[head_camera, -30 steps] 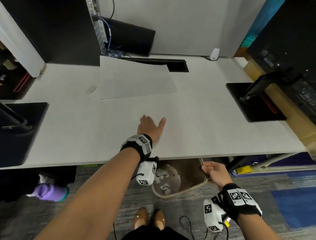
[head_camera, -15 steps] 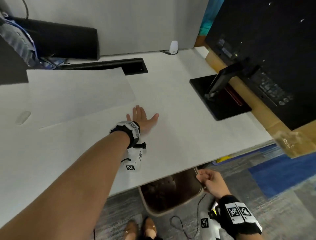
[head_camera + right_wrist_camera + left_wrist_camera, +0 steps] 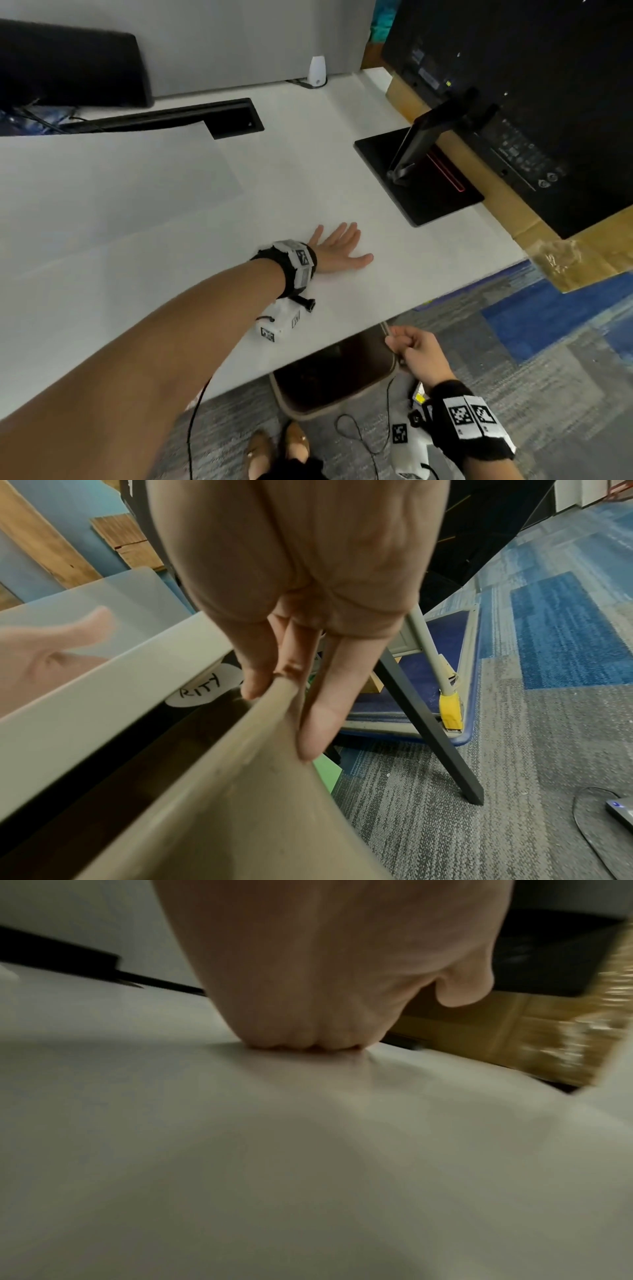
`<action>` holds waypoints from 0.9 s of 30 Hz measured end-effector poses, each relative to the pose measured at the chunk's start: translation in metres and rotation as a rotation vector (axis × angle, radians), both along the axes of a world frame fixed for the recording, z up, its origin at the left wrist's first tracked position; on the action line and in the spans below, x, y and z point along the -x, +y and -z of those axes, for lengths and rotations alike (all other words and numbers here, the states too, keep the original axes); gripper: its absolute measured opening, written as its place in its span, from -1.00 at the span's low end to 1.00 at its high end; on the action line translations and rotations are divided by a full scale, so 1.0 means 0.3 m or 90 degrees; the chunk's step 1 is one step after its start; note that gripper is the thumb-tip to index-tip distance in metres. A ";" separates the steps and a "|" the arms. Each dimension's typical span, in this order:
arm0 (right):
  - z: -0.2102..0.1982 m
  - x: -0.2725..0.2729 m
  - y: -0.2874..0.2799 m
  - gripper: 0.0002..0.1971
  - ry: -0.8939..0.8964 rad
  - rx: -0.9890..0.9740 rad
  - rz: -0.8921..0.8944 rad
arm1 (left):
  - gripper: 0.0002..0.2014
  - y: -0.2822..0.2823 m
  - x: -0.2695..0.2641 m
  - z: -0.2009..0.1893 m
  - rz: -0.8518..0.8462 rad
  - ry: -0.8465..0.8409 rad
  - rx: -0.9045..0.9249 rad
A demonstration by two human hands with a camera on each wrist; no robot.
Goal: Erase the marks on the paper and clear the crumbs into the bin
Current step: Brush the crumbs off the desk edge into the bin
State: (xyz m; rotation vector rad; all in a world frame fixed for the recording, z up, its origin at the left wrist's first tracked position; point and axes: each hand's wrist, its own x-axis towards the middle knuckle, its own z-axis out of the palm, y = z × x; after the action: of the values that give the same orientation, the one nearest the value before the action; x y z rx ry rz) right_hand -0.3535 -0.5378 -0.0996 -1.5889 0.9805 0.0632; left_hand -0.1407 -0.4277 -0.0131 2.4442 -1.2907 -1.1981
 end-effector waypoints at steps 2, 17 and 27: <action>-0.009 0.007 0.005 -0.90 -0.004 -0.006 0.019 | -0.29 0.030 0.073 0.001 0.062 0.003 -0.005; -0.030 0.134 0.012 -0.87 -0.006 -0.006 0.066 | -0.45 0.085 0.212 -0.044 -0.170 0.091 0.216; -0.062 0.199 -0.014 -0.78 -0.042 -0.012 0.107 | -0.38 -0.082 0.334 -0.001 0.192 -0.042 0.034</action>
State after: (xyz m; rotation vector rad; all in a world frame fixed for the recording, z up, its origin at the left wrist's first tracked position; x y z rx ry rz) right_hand -0.4130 -0.5419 -0.0809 -1.4767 1.0554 -0.0961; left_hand -0.2408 -0.4522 -0.0128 2.3298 -1.7350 -1.1336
